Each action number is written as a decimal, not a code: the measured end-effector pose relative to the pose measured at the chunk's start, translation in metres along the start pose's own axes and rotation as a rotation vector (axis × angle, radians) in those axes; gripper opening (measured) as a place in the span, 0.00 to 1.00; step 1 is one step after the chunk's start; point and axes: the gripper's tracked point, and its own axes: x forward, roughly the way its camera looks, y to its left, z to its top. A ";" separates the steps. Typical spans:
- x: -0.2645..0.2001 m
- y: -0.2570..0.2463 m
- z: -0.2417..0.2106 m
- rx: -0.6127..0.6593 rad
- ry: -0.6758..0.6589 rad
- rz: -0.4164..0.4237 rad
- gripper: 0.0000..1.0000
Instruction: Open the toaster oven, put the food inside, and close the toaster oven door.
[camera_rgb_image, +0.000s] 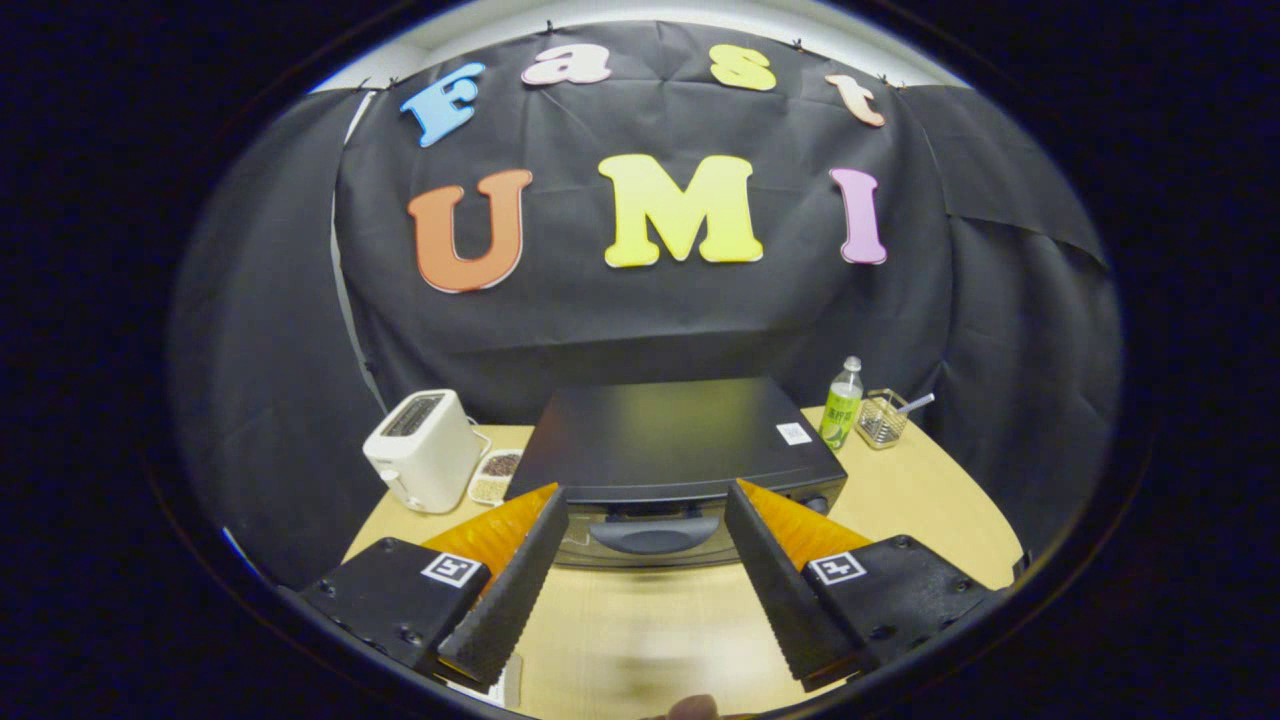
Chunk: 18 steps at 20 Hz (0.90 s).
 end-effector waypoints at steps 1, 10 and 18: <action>-0.014 0.000 0.009 0.004 -0.021 0.003 1.00; -0.149 -0.016 0.045 0.035 -0.184 -0.012 1.00; -0.220 -0.036 0.025 0.030 -0.218 -0.036 1.00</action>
